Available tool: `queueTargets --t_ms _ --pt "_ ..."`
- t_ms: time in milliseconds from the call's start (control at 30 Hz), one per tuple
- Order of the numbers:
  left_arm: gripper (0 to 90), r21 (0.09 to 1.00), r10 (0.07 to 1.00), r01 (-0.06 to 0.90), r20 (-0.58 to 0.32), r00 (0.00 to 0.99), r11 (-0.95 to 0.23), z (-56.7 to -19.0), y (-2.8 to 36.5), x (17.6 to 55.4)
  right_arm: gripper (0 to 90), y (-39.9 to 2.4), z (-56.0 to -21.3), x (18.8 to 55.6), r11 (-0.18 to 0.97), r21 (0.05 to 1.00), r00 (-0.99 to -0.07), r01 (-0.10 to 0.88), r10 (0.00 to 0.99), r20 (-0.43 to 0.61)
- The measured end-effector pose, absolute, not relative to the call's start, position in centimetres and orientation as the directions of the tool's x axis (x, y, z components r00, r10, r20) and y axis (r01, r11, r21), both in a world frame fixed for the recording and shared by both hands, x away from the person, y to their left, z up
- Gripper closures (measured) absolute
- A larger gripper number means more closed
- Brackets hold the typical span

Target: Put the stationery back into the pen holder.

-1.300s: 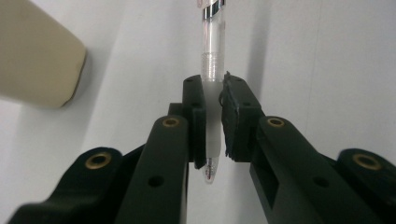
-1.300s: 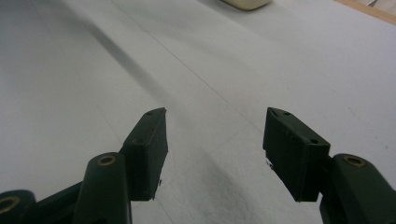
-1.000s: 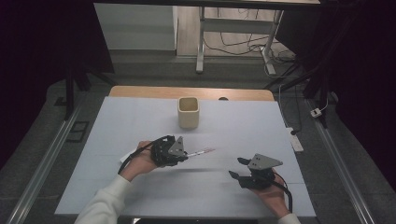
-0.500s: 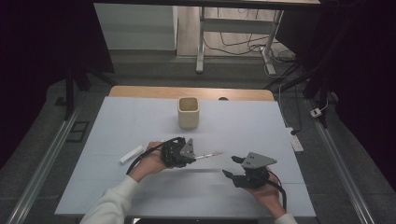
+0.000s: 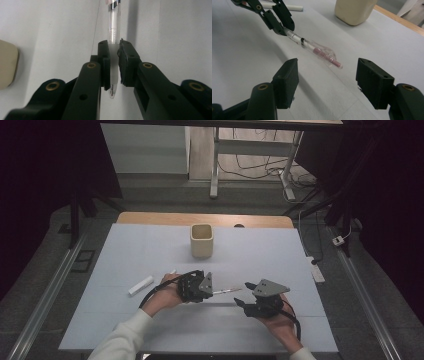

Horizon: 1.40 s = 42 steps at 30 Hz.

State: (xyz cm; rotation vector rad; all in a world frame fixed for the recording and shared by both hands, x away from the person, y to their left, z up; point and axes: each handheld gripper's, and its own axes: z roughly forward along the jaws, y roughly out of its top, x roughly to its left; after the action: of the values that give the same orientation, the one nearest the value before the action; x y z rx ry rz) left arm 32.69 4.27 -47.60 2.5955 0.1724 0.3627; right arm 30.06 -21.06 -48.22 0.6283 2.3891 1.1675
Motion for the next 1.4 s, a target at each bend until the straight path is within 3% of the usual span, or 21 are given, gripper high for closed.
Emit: queueTargets --t_ms 400,800,1000,1400 --pt "79.2 0.477 0.183 0.051 0.235 0.955 -0.878 -47.9 4.2 32.7 35.9 -18.7 -47.3 30.6 0.603 0.777 -0.827 0.181 0.521 -0.212" --pt "79.2 0.480 0.161 0.031 0.233 0.959 -0.877 -47.8 3.9 32.5 46.9 -17.2 -47.8 30.7 0.707 0.694 -0.848 0.135 0.445 -0.289" --pt "79.2 0.481 0.149 0.021 0.228 0.962 -0.876 -47.7 3.9 32.4 57.0 -17.1 -48.2 30.6 0.751 0.652 -0.846 0.108 0.414 -0.337" --pt "78.8 0.499 0.133 0.015 0.202 0.970 -0.866 -47.4 4.5 32.4 64.0 -16.7 -49.1 30.6 0.821 0.563 -0.862 0.093 0.350 -0.368"
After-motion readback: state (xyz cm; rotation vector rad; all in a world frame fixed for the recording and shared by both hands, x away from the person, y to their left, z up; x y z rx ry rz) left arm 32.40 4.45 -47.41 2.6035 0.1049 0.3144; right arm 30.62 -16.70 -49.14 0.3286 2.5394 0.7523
